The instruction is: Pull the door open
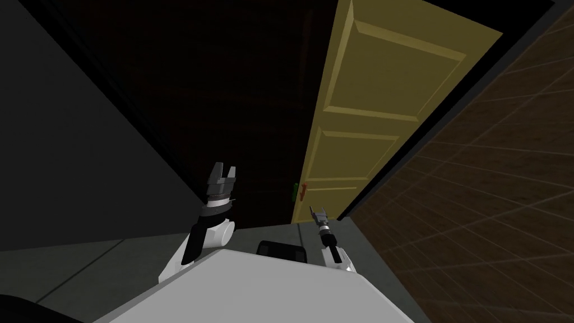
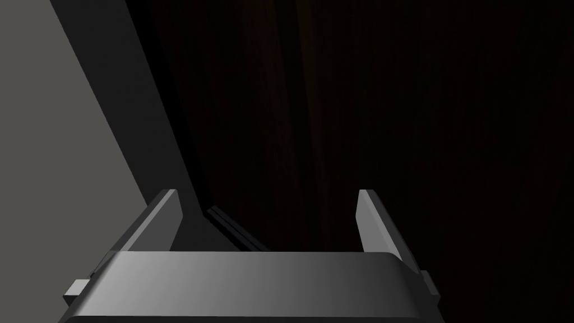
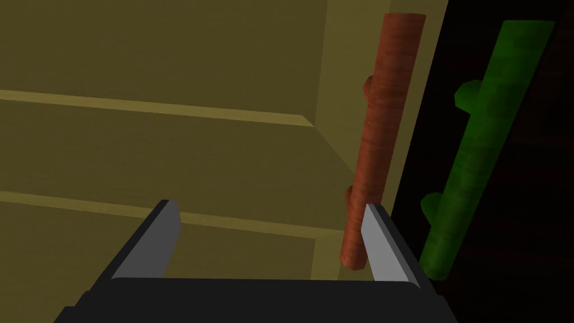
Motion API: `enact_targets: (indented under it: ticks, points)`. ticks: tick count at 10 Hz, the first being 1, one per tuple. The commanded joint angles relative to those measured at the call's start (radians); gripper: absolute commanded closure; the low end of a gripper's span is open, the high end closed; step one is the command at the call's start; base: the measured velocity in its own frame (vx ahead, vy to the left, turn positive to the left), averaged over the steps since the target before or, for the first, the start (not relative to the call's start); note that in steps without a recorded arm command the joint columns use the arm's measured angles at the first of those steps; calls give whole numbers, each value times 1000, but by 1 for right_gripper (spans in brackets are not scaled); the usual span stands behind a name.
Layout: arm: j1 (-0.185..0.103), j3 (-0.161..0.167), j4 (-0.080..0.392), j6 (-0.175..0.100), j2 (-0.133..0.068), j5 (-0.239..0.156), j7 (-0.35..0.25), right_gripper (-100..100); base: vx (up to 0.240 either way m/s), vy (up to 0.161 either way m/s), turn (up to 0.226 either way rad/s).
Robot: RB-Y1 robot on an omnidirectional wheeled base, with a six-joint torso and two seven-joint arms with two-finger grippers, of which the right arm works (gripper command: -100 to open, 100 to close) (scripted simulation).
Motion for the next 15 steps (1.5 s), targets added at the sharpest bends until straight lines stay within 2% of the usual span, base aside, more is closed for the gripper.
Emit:
enact_targets:
  ticks: [1,2,4,5,6,7,8,13,15]
  points:
    - [-17,12,1,-7,15,1,1,-100,179,50,63]
    - [-29,20,-1,-8,25,3,1,-100,208,84,66]
    - [-29,20,-1,-8,25,3,1,-100,106,33,8]
    - [-51,36,-5,-11,46,6,2,-100,154,28,88]
    - [-56,40,-6,-12,51,7,2,-100,189,63,91]
    - [-48,37,-8,-11,44,6,-1,-100,71,30,12]
    - [-48,37,-8,-11,44,6,-1,100,-11,-6,-12]
    - [-48,37,-8,-11,44,6,-1,100,-14,-1,6]
    - [-30,30,0,4,31,-18,0,100,-143,-13,-3]
